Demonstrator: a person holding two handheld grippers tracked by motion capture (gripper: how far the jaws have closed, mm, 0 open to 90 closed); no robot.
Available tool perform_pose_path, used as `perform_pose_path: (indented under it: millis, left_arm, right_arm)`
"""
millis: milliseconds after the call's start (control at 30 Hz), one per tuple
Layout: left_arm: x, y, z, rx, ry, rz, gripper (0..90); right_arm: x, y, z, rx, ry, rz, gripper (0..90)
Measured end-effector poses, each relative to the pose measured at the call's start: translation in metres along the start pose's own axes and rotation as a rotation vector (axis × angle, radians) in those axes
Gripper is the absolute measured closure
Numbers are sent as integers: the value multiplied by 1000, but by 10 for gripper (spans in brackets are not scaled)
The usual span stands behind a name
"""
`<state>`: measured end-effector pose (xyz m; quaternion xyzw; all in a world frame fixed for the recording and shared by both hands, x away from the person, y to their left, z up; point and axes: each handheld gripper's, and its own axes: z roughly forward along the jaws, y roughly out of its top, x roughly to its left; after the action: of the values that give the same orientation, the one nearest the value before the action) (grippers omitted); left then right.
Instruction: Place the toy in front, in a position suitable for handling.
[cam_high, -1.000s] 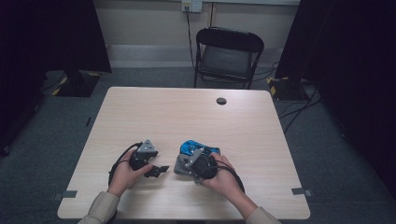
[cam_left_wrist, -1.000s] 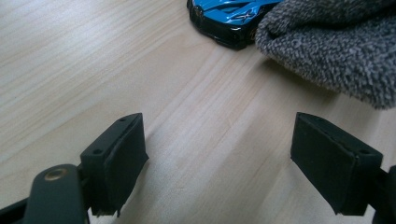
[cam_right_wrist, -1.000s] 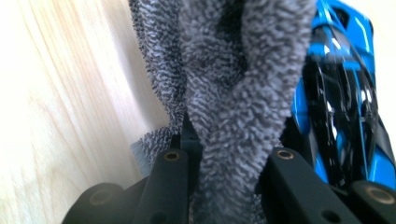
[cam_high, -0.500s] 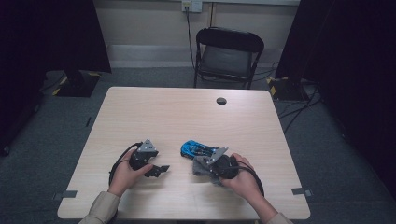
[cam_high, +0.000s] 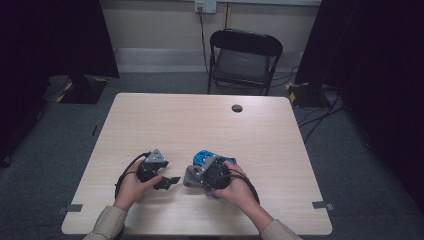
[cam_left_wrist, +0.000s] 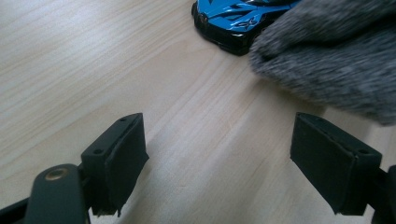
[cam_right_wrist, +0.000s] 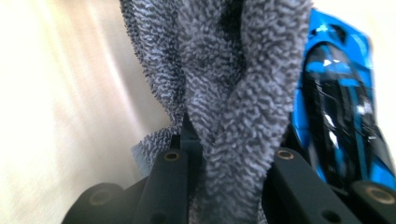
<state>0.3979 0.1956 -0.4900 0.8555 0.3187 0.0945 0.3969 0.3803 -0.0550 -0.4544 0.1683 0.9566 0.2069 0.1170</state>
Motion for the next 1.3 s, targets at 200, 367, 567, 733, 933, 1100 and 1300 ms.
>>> perform_pose_path:
  millis: [200, 367, 567, 733, 933, 1100, 1300]
  left_arm:
    - [1, -2, 2, 5, -5, -3, 182]
    - [-2, 1, 4, 4, -7, 3, 182]
    - [-5, 4, 8, 2, -23, 14, 181]
    - [-7, 7, 12, -2, -30, 24, 181]
    - [-10, 9, 14, 3, -38, 27, 181]
    - [-11, 10, 15, 1, -38, 31, 181]
    - [-13, 11, 14, -3, -35, 29, 181]
  right_arm:
    - [-7, -6, -2, 15, -4, 27, 760]
    - [-13, -18, -7, 7, 1, 54, 760]
    - [-15, -31, -13, -5, -3, 70, 759]
    - [-19, -46, -19, -14, -4, 91, 758]
    - [-21, -57, -24, -3, -17, 99, 758]
    - [-24, -68, -30, 3, -25, 112, 758]
    - [-26, -78, -35, 15, -36, 123, 758]
